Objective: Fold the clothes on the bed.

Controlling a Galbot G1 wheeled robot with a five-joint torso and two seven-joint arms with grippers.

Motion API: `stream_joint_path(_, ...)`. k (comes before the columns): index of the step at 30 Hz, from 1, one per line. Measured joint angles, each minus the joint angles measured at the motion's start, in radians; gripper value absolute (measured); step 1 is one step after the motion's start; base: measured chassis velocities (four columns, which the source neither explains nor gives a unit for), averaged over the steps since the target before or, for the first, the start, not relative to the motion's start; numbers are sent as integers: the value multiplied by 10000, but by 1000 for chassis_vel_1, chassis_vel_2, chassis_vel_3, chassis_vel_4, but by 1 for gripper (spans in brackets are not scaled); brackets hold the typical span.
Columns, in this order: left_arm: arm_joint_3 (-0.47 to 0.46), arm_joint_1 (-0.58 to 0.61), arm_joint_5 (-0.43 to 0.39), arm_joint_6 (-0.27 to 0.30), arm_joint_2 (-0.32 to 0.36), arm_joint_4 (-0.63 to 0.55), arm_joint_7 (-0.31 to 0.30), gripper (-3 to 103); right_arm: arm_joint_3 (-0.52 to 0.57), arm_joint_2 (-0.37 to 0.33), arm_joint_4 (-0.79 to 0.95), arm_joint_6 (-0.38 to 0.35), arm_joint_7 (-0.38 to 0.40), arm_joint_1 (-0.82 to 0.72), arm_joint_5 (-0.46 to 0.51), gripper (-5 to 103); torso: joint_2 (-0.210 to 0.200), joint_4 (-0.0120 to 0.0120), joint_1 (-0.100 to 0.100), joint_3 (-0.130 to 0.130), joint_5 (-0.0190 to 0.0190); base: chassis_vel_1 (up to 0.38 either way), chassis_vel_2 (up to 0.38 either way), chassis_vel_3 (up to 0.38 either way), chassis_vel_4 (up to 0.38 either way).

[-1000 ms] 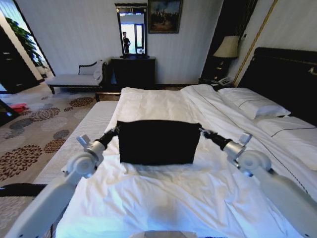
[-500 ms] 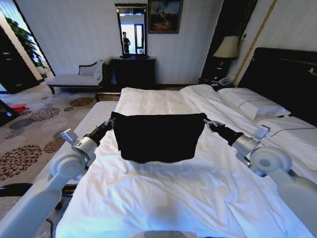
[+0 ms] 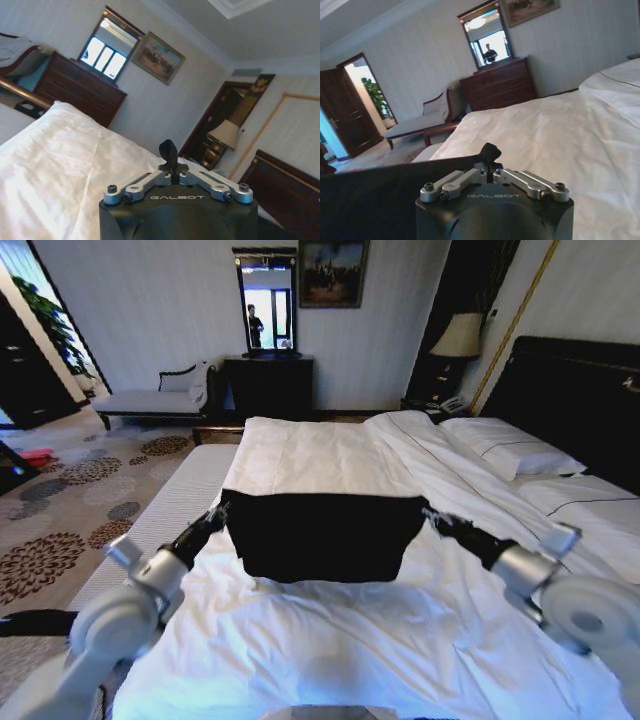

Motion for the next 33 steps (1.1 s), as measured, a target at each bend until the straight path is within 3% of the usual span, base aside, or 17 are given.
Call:
stream_joint_path(4, -60, 445, -1, -2, -387, -129, -128, 2, 157, 236, 229, -425, 971, -71, 599, 1, -1, 6, 0, 1, 0, 0, 0, 0, 0)
stream_joint_path(7, 226, 465, 153, 0, -456, -72, -128, 2, -191, 288, 229, -572, 1168, -22, 571, 1, 0, 2, 1, 1, 1, 0, 0, 0, 0)
stream_joint_path(15, 2553, -1816, 602, 0, -540, 2661, -333, 2, -3650, 6, -1981, -523, 1447, 2689, -110, 1, -4, 5, 6, 7, 1, 0, 0, 0, 0)
stream_joint_path(20, 3451, -2843, 1042, -9, -621, 4194, -64, 2, -5242, -127, -3324, -391, 1227, 3949, -444, 1, -4, 2, 6, 6, 4, 0, 0, 0, 0)
stream_joint_path(27, 4693, -4493, 962, 18, -581, 6286, 687, 2, -7387, -18, -5812, -5, 517, 5870, -1220, 1, -4, 5, 5, 6, 3, 0, 0, 0, 0)
stream_joint_path(33, 5409, -5391, 1264, -57, -1074, 7337, 711, 2, -8312, 180, -6822, 351, -86, 6764, -1819, 1, -5, 2, 6, 7, 1, 0, 0, 0, 0)
